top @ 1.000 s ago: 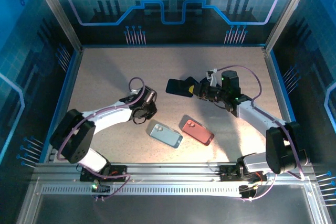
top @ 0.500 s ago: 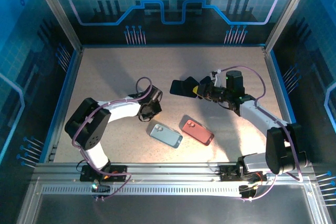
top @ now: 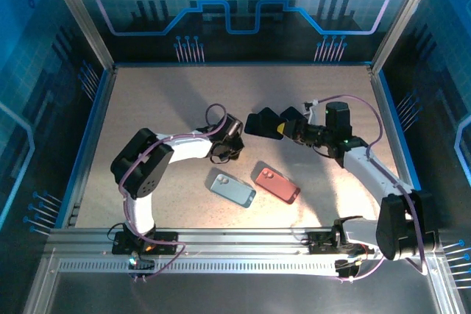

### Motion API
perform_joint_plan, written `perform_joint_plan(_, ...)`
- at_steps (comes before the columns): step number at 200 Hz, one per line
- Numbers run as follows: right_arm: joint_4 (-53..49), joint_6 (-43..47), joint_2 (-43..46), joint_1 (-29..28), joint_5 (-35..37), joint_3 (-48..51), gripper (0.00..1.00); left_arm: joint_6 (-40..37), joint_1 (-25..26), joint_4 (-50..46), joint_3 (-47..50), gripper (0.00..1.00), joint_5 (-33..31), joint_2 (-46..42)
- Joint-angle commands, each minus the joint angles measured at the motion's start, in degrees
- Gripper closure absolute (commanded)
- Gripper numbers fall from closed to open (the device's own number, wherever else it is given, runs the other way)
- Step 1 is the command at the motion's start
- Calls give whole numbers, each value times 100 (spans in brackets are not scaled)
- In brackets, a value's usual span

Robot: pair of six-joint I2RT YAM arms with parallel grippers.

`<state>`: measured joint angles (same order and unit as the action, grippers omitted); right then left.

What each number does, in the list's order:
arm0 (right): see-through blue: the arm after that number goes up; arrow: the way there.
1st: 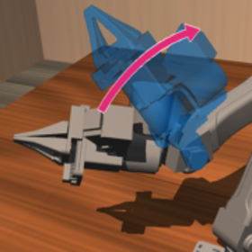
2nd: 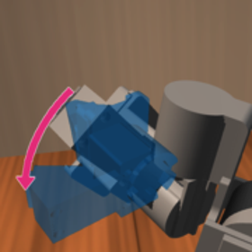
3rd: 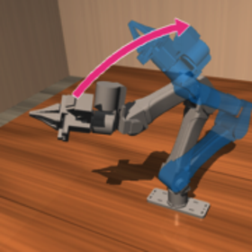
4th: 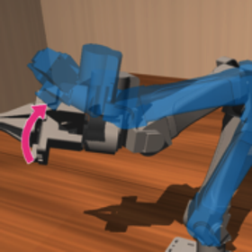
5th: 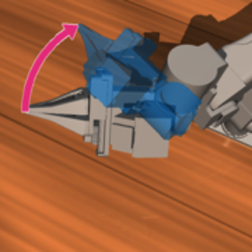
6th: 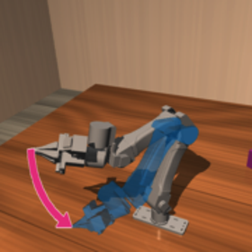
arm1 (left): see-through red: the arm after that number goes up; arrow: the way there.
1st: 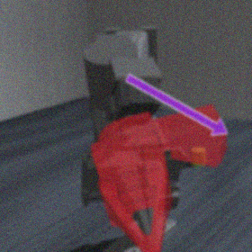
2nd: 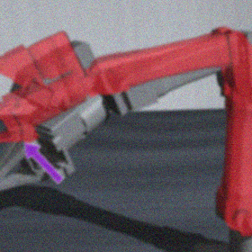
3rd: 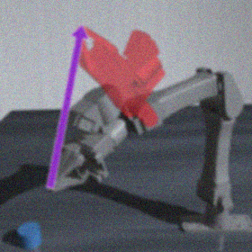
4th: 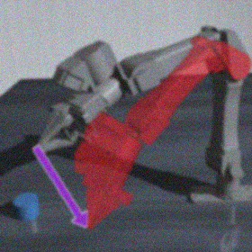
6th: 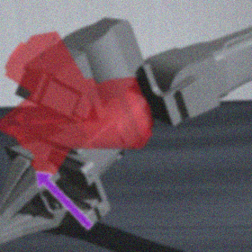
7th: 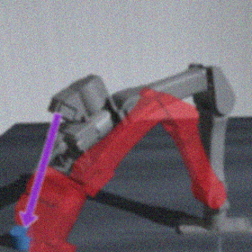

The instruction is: Put the phone into the phone case

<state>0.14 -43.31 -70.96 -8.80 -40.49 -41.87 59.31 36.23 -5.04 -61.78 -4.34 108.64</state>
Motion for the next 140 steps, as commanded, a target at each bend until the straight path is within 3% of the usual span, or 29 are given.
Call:
perform_joint_plan(1,-269,236,278,96,-74,64,100,297,47,253,-194,99,121,-65)
perform_joint_plan(30,-485,280,389,96,14,65,100,66,-37,-50,39,98,-169,-816)
perform_joint_plan(62,-468,230,279,-86,128,-10,100,-72,-424,-151,924,98,-247,-1924)
perform_joint_plan(100,-260,80,-194,-814,502,-338,100,-570,-1135,-460,1681,100,-292,-2898)
perform_joint_plan(140,292,-288,-841,-1575,947,-607,100,-860,-1870,-234,2162,100,-20,-3190)
